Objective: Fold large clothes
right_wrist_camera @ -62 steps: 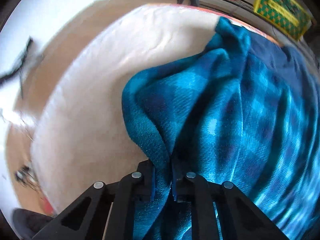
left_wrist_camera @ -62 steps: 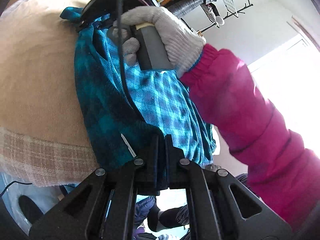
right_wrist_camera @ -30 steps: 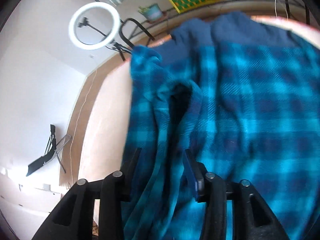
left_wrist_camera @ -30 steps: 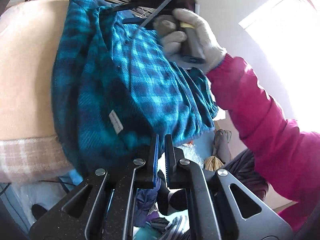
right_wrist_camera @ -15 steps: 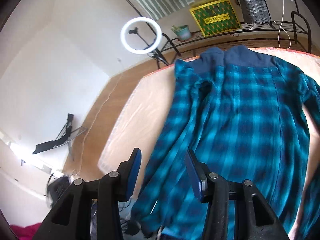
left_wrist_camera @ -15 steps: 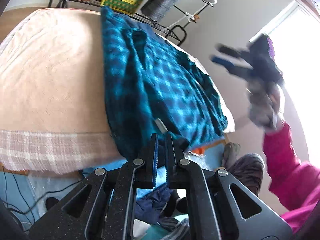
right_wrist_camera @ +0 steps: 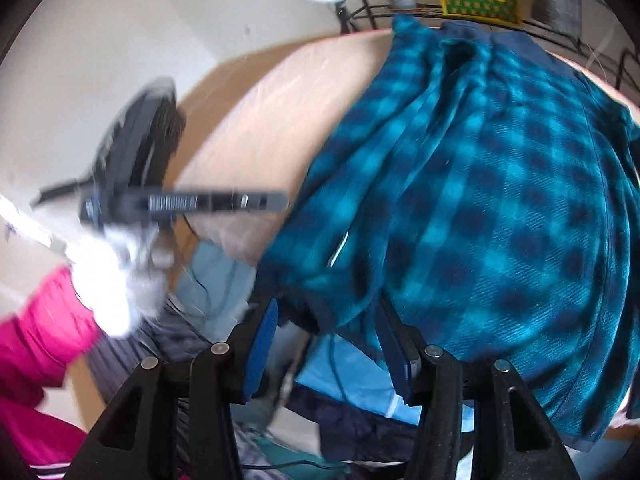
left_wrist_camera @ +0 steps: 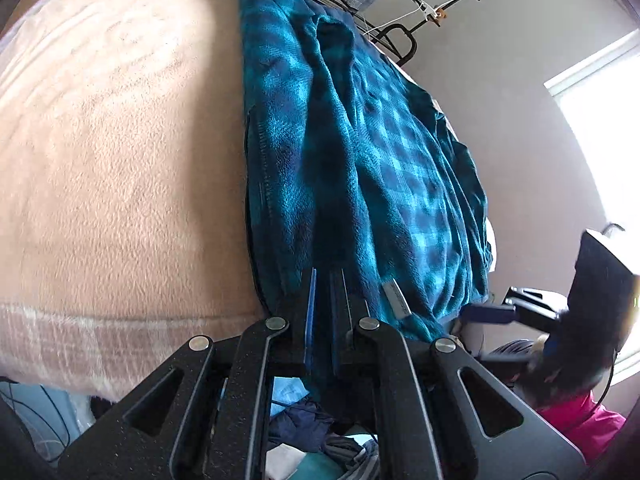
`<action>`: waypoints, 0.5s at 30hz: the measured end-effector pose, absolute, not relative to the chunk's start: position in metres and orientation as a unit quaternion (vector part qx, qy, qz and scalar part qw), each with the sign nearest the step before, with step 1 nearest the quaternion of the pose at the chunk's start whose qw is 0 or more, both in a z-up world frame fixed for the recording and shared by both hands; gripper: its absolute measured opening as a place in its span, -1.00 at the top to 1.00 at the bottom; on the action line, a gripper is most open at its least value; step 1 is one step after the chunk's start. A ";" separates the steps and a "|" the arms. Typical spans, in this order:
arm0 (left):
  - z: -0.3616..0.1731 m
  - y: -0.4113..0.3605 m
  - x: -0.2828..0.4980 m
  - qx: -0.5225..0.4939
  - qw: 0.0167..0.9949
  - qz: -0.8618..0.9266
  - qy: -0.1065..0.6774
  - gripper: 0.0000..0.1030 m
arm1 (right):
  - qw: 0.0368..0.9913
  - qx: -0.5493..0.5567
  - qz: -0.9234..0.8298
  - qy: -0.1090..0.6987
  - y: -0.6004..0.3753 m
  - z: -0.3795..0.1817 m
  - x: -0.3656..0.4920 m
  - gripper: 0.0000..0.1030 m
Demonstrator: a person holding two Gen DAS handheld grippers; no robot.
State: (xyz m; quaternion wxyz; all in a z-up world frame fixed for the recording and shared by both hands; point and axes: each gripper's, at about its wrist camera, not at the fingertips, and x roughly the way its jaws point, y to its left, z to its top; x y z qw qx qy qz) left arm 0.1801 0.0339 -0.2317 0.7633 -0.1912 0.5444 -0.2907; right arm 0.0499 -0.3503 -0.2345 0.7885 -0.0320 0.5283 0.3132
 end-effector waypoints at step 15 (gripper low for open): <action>-0.255 0.011 0.186 -0.129 0.763 -0.278 0.569 0.94 | 0.813 0.038 0.246 0.526 -0.375 -0.260 0.021 0.97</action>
